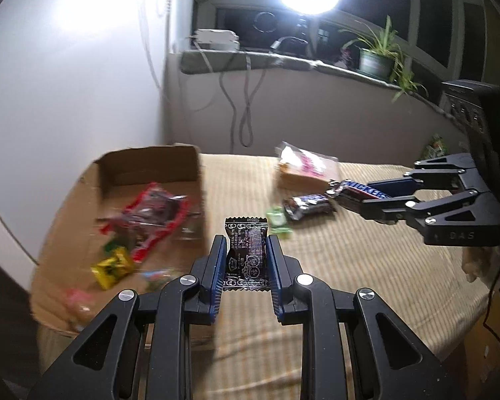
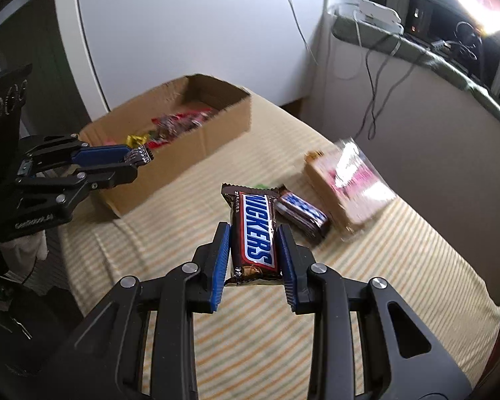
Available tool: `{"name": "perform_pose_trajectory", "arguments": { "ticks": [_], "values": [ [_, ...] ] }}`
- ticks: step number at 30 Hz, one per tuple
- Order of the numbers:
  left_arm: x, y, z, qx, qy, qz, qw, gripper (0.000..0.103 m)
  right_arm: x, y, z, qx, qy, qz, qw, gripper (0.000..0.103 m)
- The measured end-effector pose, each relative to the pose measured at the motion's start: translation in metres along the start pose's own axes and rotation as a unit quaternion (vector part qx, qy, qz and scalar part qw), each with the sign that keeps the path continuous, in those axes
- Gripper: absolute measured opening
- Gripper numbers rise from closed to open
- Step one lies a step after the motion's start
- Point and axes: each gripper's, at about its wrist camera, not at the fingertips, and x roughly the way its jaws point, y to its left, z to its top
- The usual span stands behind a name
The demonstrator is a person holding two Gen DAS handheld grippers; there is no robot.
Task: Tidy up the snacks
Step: 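Carry both snacks into the cardboard box and open both tools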
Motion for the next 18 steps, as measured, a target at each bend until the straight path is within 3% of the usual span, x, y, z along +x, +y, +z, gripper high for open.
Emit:
{"name": "perform_pose_trajectory", "arguments": {
  "ticks": [18],
  "values": [
    [-0.014,0.085,-0.005,-0.044,-0.011,0.064,0.9969,0.022,0.039,0.053,0.066,-0.048,-0.014,0.035,0.998,0.03]
  ]
}}
